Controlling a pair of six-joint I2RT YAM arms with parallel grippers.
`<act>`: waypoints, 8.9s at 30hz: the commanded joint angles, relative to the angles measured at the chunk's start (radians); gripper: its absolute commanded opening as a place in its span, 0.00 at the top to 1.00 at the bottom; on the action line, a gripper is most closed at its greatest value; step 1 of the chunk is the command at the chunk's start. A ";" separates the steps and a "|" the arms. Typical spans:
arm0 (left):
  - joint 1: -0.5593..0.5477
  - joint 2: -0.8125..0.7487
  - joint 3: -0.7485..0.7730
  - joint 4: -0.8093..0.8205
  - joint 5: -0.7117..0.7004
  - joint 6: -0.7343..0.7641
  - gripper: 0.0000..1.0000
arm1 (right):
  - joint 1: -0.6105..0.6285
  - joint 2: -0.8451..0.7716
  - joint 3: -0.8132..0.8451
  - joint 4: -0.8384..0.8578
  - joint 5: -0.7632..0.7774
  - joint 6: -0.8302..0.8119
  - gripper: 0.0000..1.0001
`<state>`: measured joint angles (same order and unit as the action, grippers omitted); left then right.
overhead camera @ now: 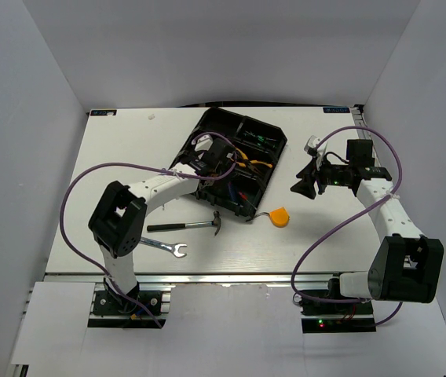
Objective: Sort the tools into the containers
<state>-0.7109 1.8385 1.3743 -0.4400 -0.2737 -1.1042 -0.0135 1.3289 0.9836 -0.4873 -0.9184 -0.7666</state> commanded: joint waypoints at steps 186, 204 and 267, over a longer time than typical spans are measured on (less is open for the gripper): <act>0.113 -0.920 -0.618 0.055 -0.059 0.267 0.09 | 0.336 0.403 -0.016 -0.196 0.394 -0.843 0.17; 0.123 -0.961 -0.689 0.044 -0.104 0.172 0.13 | 0.440 0.147 0.071 -0.581 0.276 -0.918 1.00; 0.353 -0.323 -0.472 -0.267 0.268 -0.417 0.25 | 0.379 0.198 0.383 0.193 0.174 0.202 0.11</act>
<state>-0.3645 1.4738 0.8543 -0.6537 -0.0357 -1.5215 0.4065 1.5829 1.4204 -0.2928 -0.6846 -0.5396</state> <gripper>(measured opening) 0.762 0.895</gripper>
